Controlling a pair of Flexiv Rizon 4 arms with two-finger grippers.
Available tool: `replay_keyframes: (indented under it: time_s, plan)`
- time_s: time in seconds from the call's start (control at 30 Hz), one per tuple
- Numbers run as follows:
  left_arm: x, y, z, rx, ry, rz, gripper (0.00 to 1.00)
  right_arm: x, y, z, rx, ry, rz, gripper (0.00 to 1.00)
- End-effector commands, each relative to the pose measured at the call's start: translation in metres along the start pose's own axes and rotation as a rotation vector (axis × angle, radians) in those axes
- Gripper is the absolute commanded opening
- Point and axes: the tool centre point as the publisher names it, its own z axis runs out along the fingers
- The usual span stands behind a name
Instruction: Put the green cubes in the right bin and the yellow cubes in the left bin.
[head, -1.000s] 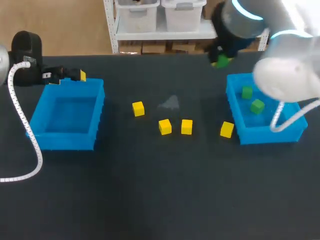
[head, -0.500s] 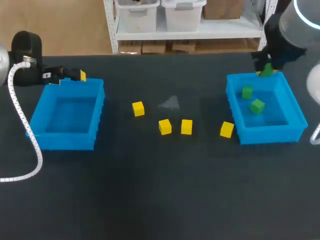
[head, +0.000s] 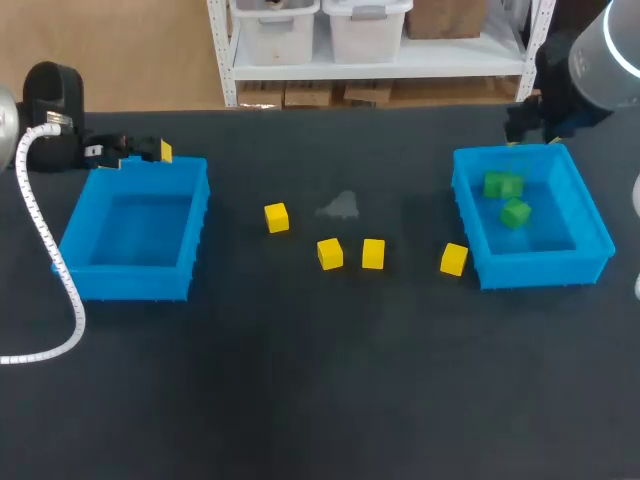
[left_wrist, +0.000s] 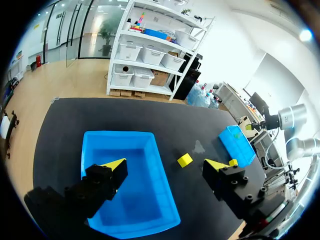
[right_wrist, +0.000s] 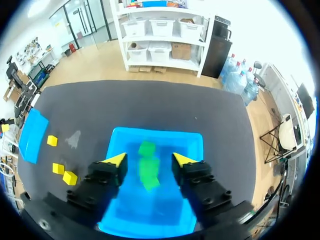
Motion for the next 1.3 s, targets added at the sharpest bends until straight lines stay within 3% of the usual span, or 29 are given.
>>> replay_keyframes:
  time_s: [0.03, 0.6, 0.73, 0.9, 1.07, 1.3]
  plan:
    - [0.001, 0.003, 0.0, 0.012, -0.006, 0.002, 1.0, 0.005, 0.002, -0.001, 0.01, -0.061, 0.002, 1.0]
    - [0.001, 0.003, 0.0, 0.012, -0.006, 0.002, 1.0, 0.005, 0.002, -0.001, 0.01, -0.061, 0.002, 1.0]
    - [-0.05, -0.016, 0.015, 0.03, 0.036, 0.194, 1.0, 0.005, 0.002, -0.001, 0.01, -0.061, 0.002, 1.0]
    - [-0.08, -0.046, 0.043, 0.036, 0.131, 0.418, 1.0, 0.005, 0.002, -0.001, 0.01, -0.061, 0.002, 1.0]
    - [-0.081, -0.072, 0.076, 0.051, 0.255, 0.593, 1.0, 0.005, 0.002, -0.001, 0.01, -0.061, 0.002, 1.0]
    - [-0.064, -0.095, 0.117, 0.063, 0.419, 0.763, 1.0, 0.005, 0.002, -0.001, 0.01, -0.061, 0.002, 1.0]
